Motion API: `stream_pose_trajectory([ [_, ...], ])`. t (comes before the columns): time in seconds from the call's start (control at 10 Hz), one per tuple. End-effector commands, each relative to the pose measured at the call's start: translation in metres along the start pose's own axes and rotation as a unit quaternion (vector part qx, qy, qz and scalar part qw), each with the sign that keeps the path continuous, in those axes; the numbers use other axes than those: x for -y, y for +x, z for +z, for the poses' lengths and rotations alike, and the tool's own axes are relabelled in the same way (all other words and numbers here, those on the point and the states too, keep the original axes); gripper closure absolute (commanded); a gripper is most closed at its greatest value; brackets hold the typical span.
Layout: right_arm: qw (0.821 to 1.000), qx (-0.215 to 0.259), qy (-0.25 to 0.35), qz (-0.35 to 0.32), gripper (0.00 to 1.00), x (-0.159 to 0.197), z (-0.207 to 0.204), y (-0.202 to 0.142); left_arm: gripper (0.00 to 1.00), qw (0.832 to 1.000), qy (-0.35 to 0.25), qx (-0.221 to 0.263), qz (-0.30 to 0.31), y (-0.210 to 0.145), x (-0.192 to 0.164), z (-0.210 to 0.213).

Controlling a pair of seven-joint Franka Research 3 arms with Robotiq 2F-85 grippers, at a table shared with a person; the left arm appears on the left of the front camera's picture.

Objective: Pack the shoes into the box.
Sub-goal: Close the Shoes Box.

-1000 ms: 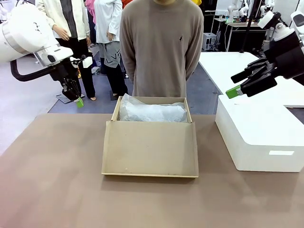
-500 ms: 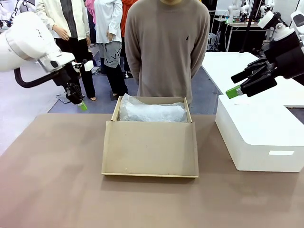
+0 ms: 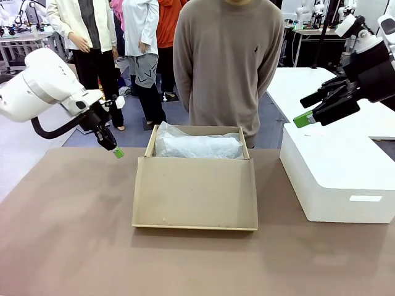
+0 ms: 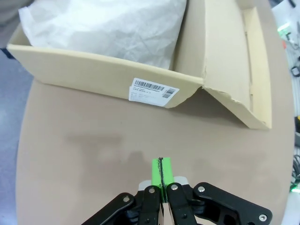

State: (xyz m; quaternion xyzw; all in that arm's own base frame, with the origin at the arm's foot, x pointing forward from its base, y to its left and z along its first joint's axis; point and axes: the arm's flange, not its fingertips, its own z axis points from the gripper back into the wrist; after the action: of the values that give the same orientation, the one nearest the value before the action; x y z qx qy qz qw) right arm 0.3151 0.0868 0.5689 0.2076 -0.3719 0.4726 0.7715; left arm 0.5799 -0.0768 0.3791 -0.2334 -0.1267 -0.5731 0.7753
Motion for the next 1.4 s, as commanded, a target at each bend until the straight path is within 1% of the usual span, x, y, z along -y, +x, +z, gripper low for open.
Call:
stream_pose_trajectory([
  [0.0, 1.0, 0.013, 0.009, 0.009, 0.0, 0.003, -0.002, 0.0, 1.0, 1.0, -0.015, 0.017, -0.006, -0.004, 0.002, -0.005],
  [0.1, 1.0, 0.013, 0.009, 0.009, 0.0, 0.003, -0.002, 0.0, 1.0, 1.0, -0.016, 0.004, -0.008, -0.002, 0.003, -0.001],
  [0.2, 1.0, 0.013, 0.009, 0.009, 0.0, 0.003, -0.002, 0.0, 1.0, 1.0, -0.006, 0.001, 0.003, -0.001, -0.001, -0.006],
  [0.6, 1.0, 0.013, 0.009, 0.009, 0.0, 0.003, -0.002, 0.0, 1.0, 1.0, -0.009, 0.0, 0.002, 0.0, 0.0, -0.008],
  [0.8, 1.0, 0.013, 0.009, 0.009, 0.0, 0.003, -0.002, 0.0, 1.0, 0.999, -0.042, 0.019, 0.003, -0.003, -0.005, -0.018],
  [1.0, 1.0, 0.013, 0.009, 0.009, 0.0, 0.003, -0.002, 0.0, 1.0, 0.998, -0.059, 0.027, 0.004, -0.007, -0.005, -0.031],
  [1.3, 1.0, 0.013, 0.009, 0.009, 0.0, 0.003, -0.002, 0.0, 1.0, 0.992, -0.114, 0.044, 0.007, -0.01, -0.007, -0.047],
])
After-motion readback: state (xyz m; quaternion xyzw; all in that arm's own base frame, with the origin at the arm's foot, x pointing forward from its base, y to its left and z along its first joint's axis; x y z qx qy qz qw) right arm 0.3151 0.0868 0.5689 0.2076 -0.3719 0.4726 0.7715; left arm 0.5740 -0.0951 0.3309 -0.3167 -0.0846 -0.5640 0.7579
